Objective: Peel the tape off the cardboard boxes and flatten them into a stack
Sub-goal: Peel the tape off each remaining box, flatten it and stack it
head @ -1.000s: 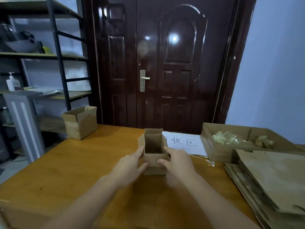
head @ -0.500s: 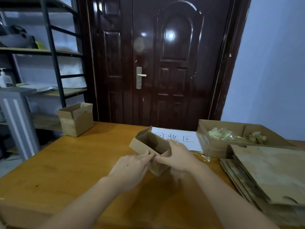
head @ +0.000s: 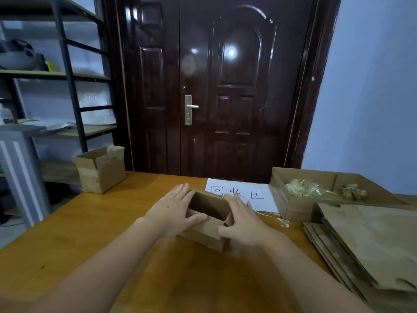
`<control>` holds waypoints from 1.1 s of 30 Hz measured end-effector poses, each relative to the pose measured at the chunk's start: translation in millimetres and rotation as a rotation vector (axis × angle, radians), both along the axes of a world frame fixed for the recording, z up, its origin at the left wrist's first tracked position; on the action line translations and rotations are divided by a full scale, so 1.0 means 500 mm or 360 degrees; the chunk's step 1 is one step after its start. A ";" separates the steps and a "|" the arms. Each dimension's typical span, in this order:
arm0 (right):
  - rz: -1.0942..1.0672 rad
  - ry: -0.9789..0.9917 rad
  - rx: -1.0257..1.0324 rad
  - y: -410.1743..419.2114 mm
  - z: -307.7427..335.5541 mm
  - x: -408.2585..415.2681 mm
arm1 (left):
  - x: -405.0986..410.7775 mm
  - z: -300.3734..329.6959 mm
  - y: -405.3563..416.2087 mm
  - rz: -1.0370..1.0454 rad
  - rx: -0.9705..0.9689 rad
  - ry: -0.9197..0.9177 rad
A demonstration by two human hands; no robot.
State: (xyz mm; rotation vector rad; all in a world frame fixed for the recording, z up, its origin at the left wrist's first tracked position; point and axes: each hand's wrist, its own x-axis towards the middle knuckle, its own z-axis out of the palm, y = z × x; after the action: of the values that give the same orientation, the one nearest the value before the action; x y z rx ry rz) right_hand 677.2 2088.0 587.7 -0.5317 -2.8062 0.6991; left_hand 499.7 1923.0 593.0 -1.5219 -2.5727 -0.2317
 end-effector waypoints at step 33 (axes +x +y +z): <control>-0.0293 0.0219 -0.0308 0.021 -0.119 0.095 | 0.068 -0.121 -0.096 0.0190 0.0406 -0.0729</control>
State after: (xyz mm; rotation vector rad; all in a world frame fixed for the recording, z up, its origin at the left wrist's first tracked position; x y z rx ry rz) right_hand 724.6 2098.3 528.2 -0.7350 -2.5380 0.9340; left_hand 533.6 1875.0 532.5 -1.3401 -2.8080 -0.9532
